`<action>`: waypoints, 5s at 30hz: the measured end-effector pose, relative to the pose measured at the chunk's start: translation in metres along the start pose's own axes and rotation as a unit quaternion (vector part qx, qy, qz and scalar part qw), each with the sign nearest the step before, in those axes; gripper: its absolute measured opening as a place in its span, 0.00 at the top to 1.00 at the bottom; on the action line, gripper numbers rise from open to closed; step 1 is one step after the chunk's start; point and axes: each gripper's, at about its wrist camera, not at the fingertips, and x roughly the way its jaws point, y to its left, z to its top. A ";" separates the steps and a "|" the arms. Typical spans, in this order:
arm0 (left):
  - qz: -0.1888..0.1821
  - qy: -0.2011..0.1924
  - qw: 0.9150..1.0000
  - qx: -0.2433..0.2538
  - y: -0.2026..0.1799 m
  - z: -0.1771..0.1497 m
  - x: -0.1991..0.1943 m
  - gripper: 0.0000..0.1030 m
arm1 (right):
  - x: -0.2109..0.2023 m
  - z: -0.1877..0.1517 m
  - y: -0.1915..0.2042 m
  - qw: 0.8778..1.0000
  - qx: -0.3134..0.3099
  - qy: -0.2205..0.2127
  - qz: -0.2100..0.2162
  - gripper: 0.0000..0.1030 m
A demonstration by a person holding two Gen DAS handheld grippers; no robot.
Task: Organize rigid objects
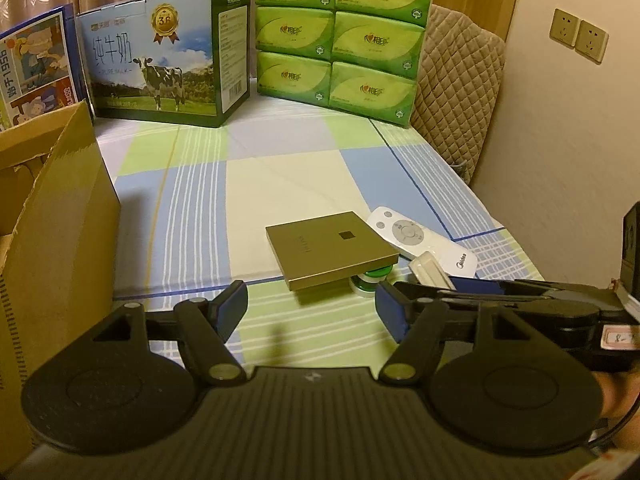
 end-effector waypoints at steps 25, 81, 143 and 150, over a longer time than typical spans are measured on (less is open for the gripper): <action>-0.003 0.024 1.000 -0.016 -0.013 0.020 0.040 0.29 | -0.040 -0.006 0.023 0.989 -0.097 -0.052 -0.097 0.55; -0.036 0.036 0.999 0.014 -0.007 -0.044 -0.016 0.32 | -0.062 -0.019 0.030 0.992 -0.073 -0.037 -0.095 0.55; 0.033 -0.048 0.998 -0.038 0.077 -0.041 -0.211 0.15 | -0.149 -0.030 0.194 0.986 -0.147 -0.070 -0.029 0.55; 0.069 -0.058 0.994 -0.059 0.132 -0.050 -0.244 0.15 | -0.135 -0.036 0.253 0.982 -0.179 -0.064 0.007 0.55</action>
